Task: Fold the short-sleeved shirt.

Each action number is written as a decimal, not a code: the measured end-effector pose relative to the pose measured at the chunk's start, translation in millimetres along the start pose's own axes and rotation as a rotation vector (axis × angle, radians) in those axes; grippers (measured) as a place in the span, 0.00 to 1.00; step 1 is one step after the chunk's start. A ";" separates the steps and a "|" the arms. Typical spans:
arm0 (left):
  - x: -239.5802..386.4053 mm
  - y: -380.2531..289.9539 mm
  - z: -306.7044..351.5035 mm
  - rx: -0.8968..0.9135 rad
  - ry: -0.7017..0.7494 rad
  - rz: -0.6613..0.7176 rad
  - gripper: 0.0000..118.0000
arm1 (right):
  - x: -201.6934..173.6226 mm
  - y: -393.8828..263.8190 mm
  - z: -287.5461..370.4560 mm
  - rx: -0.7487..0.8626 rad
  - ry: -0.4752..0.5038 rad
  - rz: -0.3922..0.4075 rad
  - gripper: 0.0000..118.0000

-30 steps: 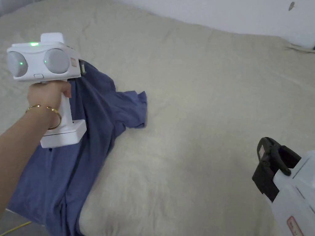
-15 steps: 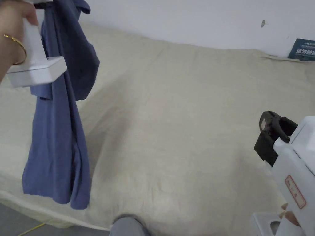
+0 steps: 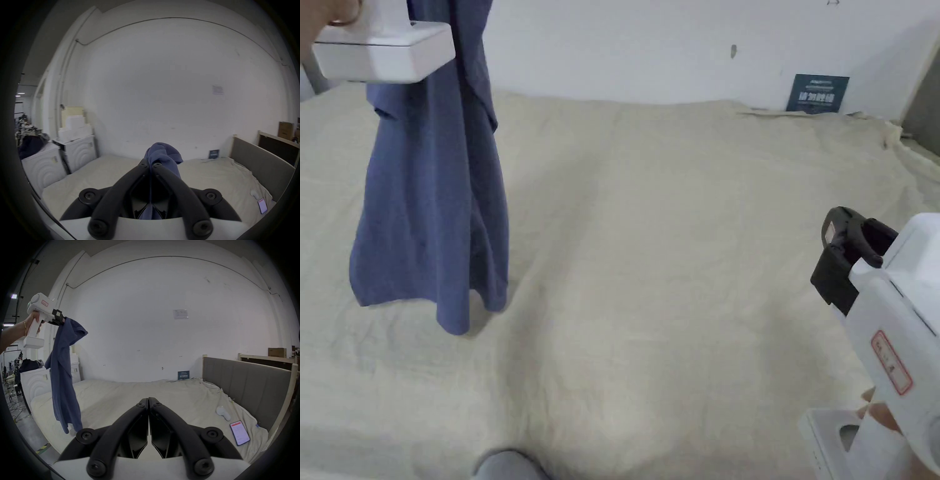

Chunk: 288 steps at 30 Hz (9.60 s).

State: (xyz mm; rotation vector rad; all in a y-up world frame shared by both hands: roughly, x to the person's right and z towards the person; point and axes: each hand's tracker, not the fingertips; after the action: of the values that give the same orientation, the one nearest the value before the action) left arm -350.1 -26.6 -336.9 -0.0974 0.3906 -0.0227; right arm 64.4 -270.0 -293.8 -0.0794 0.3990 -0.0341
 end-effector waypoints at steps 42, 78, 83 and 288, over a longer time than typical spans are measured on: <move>369.9 -314.2 -39.6 -0.687 -0.723 0.006 0.99 | 132.4 -40.7 34.3 -0.135 -0.364 -0.067 0.00; 84.6 -312.6 91.6 -0.097 0.010 0.018 0.00 | 23.2 -37.8 -22.5 -0.085 -0.058 0.025 0.00; 93.6 -315.3 94.5 -0.103 -0.012 -0.009 0.00 | 22.1 -37.6 -17.2 -0.092 -0.053 0.028 0.00; 20.4 -397.0 -113.3 -0.712 0.086 0.043 0.00 | 156.7 -103.5 -229.2 -0.809 -0.305 -0.182 0.01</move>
State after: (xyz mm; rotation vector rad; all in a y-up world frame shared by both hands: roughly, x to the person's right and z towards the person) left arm -375.7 -432.7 -409.5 -0.7928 0.4726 0.1572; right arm 117.7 -396.8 -556.2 -0.9095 0.0778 -0.0376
